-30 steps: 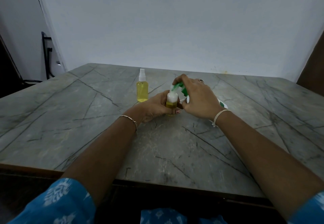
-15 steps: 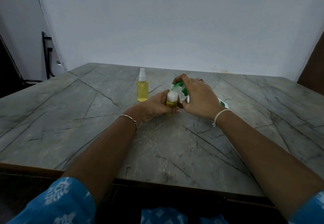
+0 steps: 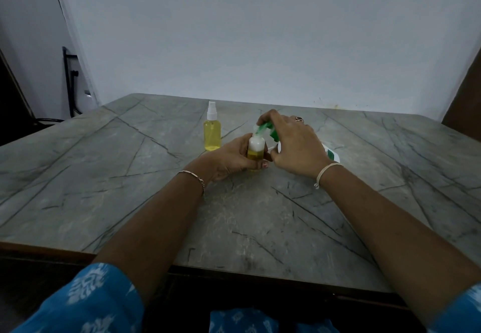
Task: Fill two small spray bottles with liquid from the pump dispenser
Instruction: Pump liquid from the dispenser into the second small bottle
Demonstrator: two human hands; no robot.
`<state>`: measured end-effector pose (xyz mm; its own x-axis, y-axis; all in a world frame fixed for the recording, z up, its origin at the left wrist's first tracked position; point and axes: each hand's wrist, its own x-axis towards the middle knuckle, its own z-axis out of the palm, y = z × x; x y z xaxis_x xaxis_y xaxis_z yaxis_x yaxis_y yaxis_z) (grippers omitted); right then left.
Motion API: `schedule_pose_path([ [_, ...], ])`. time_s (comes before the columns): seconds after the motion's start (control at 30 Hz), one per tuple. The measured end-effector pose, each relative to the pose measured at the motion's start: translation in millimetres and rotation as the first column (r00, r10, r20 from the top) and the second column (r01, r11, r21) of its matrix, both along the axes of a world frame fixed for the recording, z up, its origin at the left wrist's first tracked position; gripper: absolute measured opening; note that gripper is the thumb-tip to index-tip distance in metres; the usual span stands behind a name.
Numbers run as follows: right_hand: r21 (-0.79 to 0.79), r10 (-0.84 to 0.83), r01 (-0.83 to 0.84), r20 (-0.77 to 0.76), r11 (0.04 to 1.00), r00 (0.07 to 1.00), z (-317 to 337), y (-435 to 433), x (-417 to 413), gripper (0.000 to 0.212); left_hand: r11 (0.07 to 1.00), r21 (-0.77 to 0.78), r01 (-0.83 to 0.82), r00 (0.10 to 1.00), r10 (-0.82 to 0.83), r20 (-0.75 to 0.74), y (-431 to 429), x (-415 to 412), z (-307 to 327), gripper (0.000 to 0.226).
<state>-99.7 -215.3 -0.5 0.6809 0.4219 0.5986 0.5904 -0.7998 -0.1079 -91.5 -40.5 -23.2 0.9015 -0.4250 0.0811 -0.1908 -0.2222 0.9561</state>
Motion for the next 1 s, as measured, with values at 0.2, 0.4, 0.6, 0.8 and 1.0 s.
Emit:
schedule_pose_path([
  [0.2,-0.012,0.016,-0.016,-0.019,1.0,1.0,-0.7,-3.9,-0.6,0.066,1.0,-0.01,0.002,1.0,-0.002,-0.004,0.3,0.1,-0.6,0.057],
  [0.4,-0.016,0.003,-0.003,-0.004,1.0,1.0,-1.5,-3.9,-0.5,0.064,1.0,0.008,0.005,1.0,-0.005,-0.008,-0.8,-1.0,1.3,0.055],
  [0.6,-0.005,-0.003,0.003,0.006,1.0,1.0,-0.4,-0.9,0.0,0.06,1.0,0.001,-0.009,1.0,0.009,-0.006,-0.5,1.6,-1.4,0.057],
  [0.8,-0.027,-0.017,0.017,0.009,0.999,1.0,-2.7,-4.4,-0.4,0.069,1.0,-0.02,0.002,1.0,-0.002,-0.015,-0.5,3.1,-2.2,0.063],
  [1.0,-0.028,-0.029,0.03,0.042,0.999,0.999,-0.9,-1.0,-0.7,0.06,1.0,-0.01,0.001,1.0,-0.002,-0.011,-0.4,3.1,-2.3,0.054],
])
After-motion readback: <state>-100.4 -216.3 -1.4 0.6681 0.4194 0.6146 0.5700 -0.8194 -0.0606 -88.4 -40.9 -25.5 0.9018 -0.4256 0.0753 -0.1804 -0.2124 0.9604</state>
